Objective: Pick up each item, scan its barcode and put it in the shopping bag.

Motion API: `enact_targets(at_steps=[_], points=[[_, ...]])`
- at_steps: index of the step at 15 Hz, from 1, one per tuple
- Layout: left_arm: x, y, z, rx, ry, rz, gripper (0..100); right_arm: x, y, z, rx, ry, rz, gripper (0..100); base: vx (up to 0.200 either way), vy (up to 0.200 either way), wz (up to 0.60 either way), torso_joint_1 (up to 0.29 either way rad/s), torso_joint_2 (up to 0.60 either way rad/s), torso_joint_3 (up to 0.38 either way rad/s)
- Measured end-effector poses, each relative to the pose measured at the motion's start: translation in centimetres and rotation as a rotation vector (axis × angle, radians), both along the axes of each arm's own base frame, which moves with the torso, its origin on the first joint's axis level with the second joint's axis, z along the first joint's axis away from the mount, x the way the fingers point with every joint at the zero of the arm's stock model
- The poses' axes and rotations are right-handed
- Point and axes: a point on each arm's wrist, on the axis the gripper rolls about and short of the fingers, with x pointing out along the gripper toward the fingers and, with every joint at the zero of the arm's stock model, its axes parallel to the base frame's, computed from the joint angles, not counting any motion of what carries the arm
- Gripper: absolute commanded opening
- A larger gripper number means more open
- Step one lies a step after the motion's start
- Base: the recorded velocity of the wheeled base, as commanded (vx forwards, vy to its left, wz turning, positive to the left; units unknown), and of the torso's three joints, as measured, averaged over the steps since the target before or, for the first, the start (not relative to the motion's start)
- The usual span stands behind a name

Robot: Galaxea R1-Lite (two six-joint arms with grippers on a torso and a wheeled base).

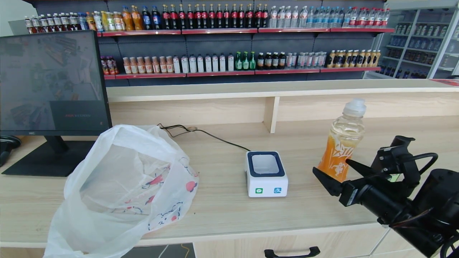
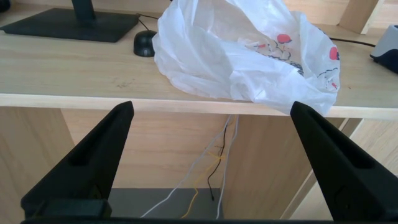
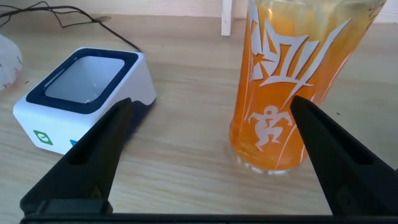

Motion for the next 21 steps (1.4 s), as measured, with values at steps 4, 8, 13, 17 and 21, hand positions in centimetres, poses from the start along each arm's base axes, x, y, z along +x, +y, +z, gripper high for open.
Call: enact_targets(at_steps=[4,8,13,17,21], points=[[0.0,0.0,0.0,0.000,0.000,0.000,100,0.6,-0.7,-0.1,-0.008,0.000,-0.036,100,0.000,0.000,0.00,0.000,0.00,0.000],[0.0,0.0,0.0,0.000,0.000,0.000,100,1.2,-0.8,-0.1,-0.008,-0.005,-0.048,100,0.000,0.000,0.00,0.000,0.00,0.000],[0.0,0.0,0.0,0.000,0.000,0.000,100,1.9,-0.8,-0.2,-0.007,-0.009,-0.058,100,0.000,0.000,0.00,0.000,0.00,0.000],[0.0,0.0,0.0,0.000,0.000,0.000,100,2.4,-0.9,-0.3,-0.005,-0.010,-0.065,100,0.000,0.000,0.00,0.000,0.00,0.000],[0.0,0.0,0.0,0.000,0.000,0.000,100,3.6,-1.2,-0.2,0.002,-0.025,-0.087,100,0.000,0.000,0.00,0.000,0.00,0.000]])
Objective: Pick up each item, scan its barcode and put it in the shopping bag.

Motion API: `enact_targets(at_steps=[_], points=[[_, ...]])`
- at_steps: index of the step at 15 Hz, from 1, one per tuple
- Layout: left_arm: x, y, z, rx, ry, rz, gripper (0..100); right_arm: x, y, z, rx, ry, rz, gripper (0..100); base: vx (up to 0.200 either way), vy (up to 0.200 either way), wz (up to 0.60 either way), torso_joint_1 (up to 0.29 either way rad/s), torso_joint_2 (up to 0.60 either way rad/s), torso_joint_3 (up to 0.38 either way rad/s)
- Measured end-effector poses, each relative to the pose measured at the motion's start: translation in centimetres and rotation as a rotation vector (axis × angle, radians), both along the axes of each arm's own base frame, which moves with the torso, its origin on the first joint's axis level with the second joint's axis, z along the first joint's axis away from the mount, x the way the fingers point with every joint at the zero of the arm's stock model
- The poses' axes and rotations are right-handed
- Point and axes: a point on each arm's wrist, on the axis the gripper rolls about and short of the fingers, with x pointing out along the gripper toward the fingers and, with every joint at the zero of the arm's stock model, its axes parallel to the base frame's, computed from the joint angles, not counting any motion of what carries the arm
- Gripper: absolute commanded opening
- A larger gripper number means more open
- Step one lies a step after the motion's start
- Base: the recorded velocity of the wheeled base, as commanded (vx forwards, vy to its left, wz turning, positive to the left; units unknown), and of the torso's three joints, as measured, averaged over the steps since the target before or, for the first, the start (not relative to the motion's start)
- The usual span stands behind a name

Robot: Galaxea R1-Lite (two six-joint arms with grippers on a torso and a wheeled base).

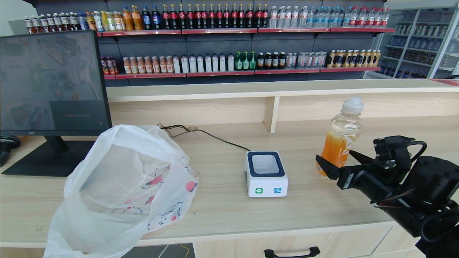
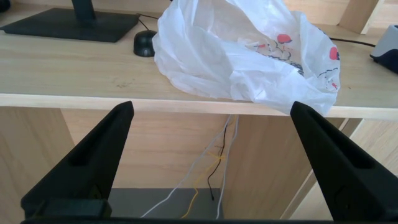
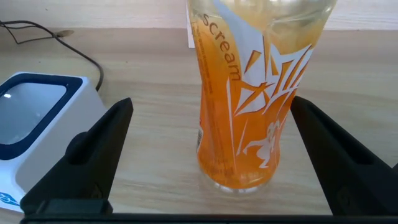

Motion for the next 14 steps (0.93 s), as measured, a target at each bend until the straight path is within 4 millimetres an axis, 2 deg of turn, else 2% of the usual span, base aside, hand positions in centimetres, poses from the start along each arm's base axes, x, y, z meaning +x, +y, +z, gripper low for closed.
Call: enact_targets(at_steps=[10,14], points=[[0.0,0.0,0.0,0.000,0.000,0.000,100,1.5,-0.2,-0.3,-0.002,-0.007,-0.024,100,0.000,0.000,0.00,0.000,0.00,0.000],[0.0,0.0,0.0,0.000,0.000,0.000,100,3.2,-0.4,0.2,0.008,-0.051,-0.064,100,0.000,0.000,0.00,0.000,0.00,0.000]])
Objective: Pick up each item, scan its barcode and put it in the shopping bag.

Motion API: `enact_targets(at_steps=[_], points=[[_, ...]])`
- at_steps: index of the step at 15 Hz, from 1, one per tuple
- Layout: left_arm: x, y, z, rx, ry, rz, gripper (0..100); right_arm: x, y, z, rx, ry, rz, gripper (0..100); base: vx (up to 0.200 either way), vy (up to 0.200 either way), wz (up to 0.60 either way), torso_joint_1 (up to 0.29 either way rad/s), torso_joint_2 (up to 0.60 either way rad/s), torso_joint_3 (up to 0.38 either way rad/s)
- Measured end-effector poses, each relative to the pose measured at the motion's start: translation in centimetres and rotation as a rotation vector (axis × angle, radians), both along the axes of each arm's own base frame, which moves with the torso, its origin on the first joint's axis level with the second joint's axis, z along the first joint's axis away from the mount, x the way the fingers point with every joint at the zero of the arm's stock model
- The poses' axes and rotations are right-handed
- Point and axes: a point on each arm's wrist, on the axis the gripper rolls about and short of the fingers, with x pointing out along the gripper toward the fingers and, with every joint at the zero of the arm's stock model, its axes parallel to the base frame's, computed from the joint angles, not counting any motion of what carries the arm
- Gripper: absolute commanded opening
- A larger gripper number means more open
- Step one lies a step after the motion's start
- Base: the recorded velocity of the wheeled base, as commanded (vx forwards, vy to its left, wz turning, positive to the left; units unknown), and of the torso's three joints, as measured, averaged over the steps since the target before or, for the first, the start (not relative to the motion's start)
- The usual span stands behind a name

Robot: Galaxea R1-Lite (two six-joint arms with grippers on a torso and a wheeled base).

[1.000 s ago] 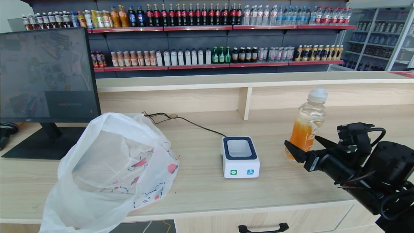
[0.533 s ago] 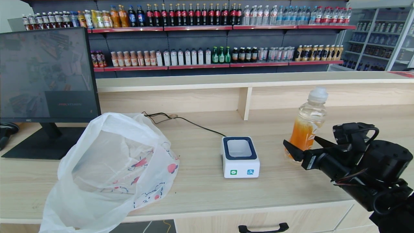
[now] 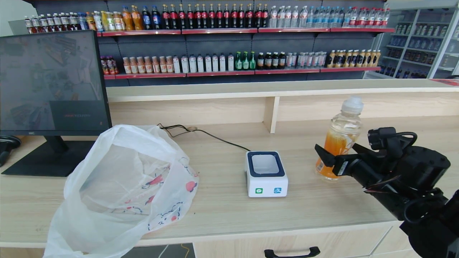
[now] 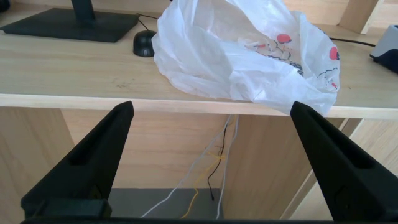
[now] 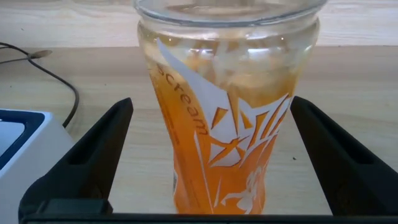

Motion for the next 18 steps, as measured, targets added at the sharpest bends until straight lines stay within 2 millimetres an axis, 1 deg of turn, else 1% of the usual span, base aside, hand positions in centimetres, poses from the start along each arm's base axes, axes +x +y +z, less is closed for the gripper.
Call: enact_targets(at_steps=[5,12,13,18], points=[[0.0,0.0,0.0,0.000,0.000,0.000,100,2.0,-0.3,-0.2,-0.005,-0.023,-0.038,100,0.000,0.000,0.00,0.000,0.00,0.000],[0.0,0.0,0.0,0.000,0.000,0.000,100,2.9,-0.3,-0.4,0.004,-0.028,-0.042,100,0.000,0.000,0.00,0.000,0.00,0.000],[0.0,0.0,0.0,0.000,0.000,0.000,100,2.9,-0.3,-0.4,0.002,-0.029,-0.042,0,0.000,0.000,0.00,0.000,0.00,0.000],[0.0,0.0,0.0,0.000,0.000,0.000,100,3.2,-0.3,-0.3,0.020,-0.037,-0.041,0,0.000,0.000,0.00,0.000,0.00,0.000]])
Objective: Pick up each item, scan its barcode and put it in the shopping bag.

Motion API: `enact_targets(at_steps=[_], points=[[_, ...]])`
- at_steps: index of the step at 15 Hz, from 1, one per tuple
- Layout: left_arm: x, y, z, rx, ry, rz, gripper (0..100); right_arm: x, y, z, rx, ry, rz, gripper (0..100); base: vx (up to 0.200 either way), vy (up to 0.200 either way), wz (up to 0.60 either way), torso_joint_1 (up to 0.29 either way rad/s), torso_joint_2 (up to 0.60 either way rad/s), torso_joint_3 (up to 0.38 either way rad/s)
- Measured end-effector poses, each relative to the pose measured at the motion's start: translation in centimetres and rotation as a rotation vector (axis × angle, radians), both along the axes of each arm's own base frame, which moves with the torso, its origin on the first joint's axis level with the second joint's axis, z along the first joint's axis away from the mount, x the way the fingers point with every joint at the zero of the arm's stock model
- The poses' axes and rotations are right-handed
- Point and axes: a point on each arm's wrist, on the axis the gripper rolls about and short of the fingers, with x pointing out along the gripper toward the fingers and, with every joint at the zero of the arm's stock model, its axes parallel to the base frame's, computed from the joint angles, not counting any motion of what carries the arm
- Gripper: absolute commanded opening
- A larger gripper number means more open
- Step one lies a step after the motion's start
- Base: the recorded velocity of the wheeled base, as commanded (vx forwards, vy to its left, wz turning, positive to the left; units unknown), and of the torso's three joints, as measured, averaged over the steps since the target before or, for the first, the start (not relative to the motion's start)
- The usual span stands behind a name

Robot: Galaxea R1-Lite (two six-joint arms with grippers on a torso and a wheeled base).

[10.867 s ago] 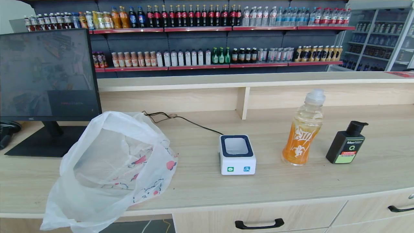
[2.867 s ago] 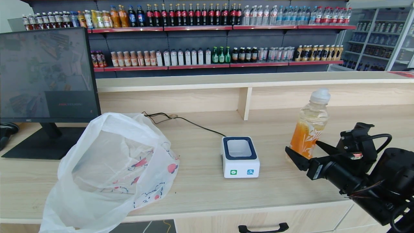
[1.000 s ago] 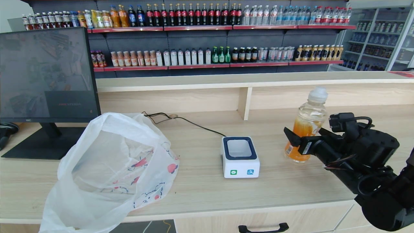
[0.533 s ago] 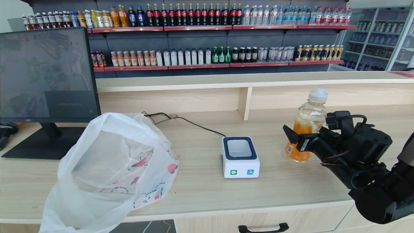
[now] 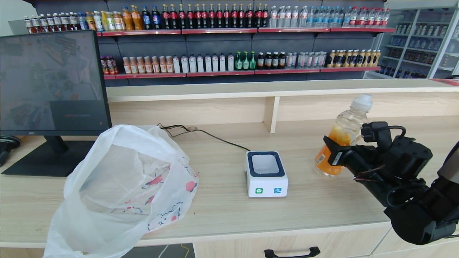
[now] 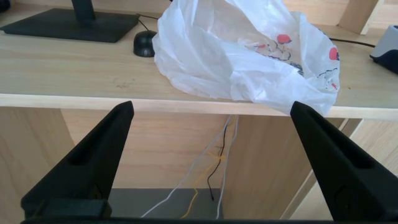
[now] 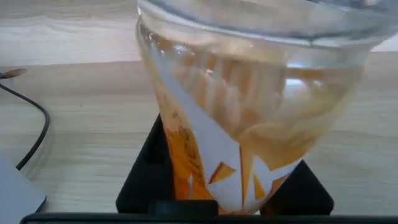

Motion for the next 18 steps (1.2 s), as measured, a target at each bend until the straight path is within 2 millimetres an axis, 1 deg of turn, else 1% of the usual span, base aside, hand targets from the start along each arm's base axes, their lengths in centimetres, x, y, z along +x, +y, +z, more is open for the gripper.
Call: enact_targets(at_steps=[7,11,14,18], points=[[0.0,0.0,0.0,0.000,0.000,0.000,100,0.1,-0.3,0.2,0.001,-0.007,-0.008,0,0.000,0.000,0.00,0.000,0.00,0.000],[0.0,0.0,0.0,0.000,0.000,0.000,100,0.4,-0.3,1.2,0.020,-0.047,-0.009,0,0.000,0.000,0.00,0.000,0.00,0.000],[0.0,0.0,0.0,0.000,0.000,0.000,100,-0.1,-0.4,2.1,0.026,-0.071,-0.008,0,0.000,0.000,0.00,0.000,0.00,0.000],[0.0,0.0,0.0,0.000,0.000,0.000,100,-0.9,-0.5,2.7,0.032,-0.082,-0.007,0,0.000,0.000,0.00,0.000,0.00,0.000]])
